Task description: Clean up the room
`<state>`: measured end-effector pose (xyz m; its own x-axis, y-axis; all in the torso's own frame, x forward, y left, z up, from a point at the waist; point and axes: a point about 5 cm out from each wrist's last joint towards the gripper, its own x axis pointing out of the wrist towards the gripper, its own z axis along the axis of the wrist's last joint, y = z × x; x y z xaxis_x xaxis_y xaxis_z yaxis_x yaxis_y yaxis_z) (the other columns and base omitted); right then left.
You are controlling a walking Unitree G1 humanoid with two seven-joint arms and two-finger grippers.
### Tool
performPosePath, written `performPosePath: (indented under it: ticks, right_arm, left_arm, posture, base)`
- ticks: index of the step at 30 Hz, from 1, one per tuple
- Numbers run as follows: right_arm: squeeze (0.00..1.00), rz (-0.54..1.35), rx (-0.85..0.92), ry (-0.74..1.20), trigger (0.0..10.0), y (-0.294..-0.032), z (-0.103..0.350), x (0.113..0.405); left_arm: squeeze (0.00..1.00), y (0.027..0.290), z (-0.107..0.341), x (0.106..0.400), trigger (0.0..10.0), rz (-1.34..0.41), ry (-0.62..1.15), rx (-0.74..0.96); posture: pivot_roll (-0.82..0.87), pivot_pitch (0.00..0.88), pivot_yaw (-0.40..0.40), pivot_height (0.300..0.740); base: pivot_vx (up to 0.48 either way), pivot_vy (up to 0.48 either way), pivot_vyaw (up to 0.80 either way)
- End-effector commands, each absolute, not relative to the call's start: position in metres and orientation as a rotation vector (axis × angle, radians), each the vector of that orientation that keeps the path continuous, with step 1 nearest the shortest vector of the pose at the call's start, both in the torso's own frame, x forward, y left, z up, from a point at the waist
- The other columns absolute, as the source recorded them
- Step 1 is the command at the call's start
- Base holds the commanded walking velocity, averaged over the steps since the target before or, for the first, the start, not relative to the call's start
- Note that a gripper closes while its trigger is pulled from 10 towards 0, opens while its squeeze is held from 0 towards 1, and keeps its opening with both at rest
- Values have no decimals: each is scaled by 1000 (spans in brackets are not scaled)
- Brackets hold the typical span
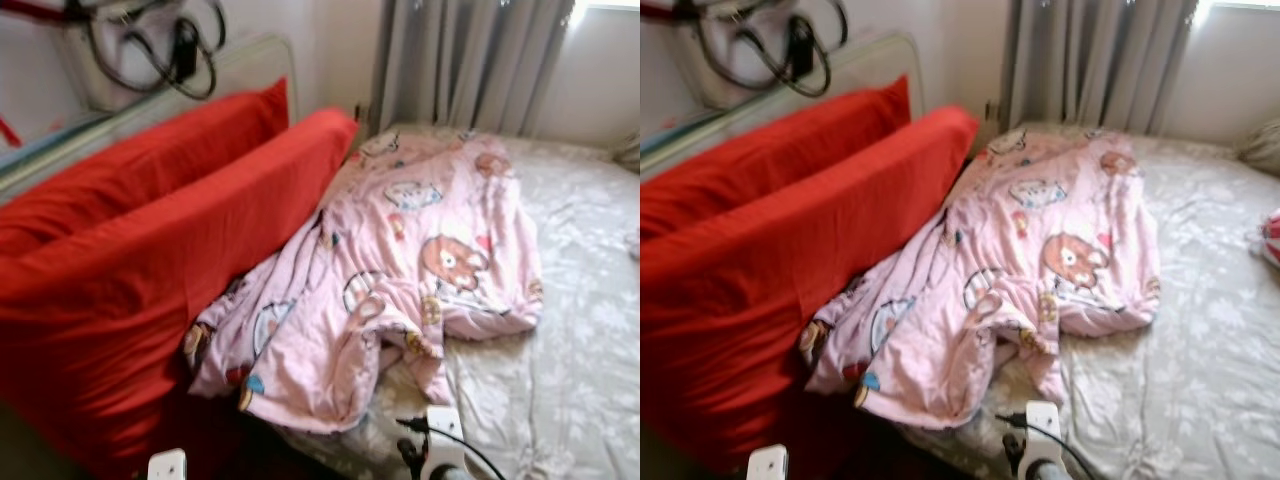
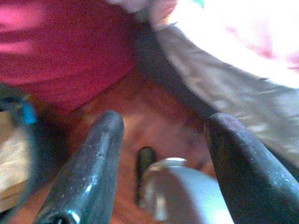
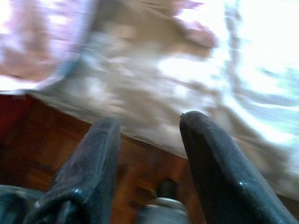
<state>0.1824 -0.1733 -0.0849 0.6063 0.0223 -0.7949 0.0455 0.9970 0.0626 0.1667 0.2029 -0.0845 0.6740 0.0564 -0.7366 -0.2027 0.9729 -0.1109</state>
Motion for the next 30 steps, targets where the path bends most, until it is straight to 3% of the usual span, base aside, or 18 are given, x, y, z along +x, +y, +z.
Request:
performPosePath:
  ticks: [1, 10, 16, 21, 26, 30]
  right_arm:
    - [0, 9, 88, 895, 10000, -164, -81, 191]
    - [0, 41, 83, 900, 10000, -160, -82, 190]
    - [0, 21, 94, 894, 10000, -162, -82, 190]
    - [0, -21, 112, 839, 10000, -165, -75, 201]
    - [0, -123, 143, 722, 10000, -178, -62, 218]
    - [0, -158, 159, 635, 10000, -185, -52, 230]
  left_arm:
    - [0, 213, -86, 160, 10000, 164, 840, -166]
    - [0, 217, -87, 154, 10000, 169, 845, -164]
    - [0, 218, -86, 155, 10000, 158, 829, -157]
    - [0, 215, -79, 170, 10000, 136, 767, -150]
    - [0, 219, -52, 211, 10000, 115, 570, -155]
    - [0, 219, -40, 228, 10000, 109, 491, -158]
  posture:
    - [73, 0, 26, 740]
    - [73, 0, 27, 740]
    - [74, 0, 27, 740]
    - [70, 0, 28, 740]
    - [77, 0, 23, 740]
    - [75, 0, 21, 740]
  base:
    - [270, 0, 0]
    - [273, 0, 413]
    - [227, 0, 0]
    - [0, 0, 0]
    - [0, 0, 0]
    - [0, 0, 0]
